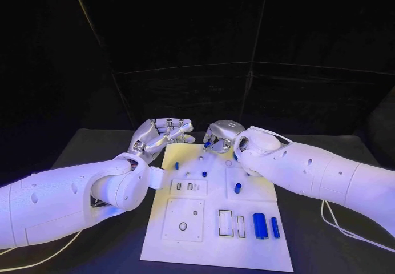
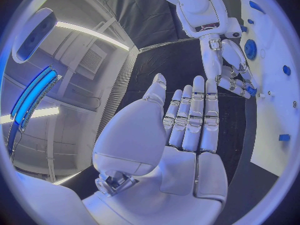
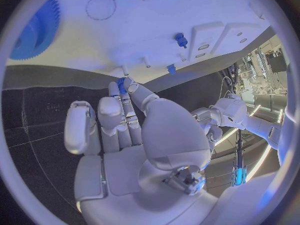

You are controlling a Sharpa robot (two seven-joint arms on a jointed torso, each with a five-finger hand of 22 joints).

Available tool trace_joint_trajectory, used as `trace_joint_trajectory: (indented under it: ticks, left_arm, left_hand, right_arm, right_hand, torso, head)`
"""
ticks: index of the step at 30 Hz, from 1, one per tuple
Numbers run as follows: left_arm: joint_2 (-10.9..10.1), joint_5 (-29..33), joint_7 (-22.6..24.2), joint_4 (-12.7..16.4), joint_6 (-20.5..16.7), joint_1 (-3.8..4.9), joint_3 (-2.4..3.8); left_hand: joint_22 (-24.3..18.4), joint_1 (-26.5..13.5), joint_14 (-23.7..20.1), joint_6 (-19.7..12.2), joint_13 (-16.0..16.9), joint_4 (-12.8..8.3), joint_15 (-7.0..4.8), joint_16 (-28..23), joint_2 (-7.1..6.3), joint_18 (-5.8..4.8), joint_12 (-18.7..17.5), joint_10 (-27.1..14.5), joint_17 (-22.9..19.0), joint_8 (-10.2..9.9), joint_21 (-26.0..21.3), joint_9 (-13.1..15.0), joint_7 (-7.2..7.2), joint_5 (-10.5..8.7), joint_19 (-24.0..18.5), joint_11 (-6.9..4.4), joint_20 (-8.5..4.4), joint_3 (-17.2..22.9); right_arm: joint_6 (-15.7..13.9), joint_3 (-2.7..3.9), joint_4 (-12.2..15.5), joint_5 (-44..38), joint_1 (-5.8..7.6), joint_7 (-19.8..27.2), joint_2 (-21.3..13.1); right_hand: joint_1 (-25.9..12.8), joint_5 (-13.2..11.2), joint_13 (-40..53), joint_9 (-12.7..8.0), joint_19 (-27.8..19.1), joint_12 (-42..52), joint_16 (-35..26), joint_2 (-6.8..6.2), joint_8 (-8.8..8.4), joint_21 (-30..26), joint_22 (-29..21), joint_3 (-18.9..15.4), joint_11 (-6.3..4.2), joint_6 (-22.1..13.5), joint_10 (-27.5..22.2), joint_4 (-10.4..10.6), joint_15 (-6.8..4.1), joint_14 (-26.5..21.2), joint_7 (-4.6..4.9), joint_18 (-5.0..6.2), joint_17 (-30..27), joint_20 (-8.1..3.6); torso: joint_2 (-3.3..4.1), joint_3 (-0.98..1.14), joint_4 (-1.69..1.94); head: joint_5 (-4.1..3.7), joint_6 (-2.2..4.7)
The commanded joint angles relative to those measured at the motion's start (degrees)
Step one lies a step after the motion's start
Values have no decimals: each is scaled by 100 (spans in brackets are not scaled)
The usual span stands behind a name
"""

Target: Assemble the parts on the task board

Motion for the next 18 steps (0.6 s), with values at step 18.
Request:
trace_joint_trajectory:
  ticks: [18]
  left_arm:
    - [23, -37, 57, 7, 65, 42, 6]
  left_hand:
    - [-10, 24, 24, 19, -8, -43, 24, -22, 45, 79, -25, -7, 9, -27, -23, -7, 23, -7, 35, 15, 5, -15]
  right_arm:
    - [489, 4, -212, -54, 22, -4, 196]
  right_hand:
    - [-38, 15, -18, -16, -6, -42, 18, -140, 7, 31, -18, 97, 33, -48, -115, 36, 25, -6, 48, -107, -55, 34]
  torso:
    - [1, 0, -4]
  head:
    - [47, 5]
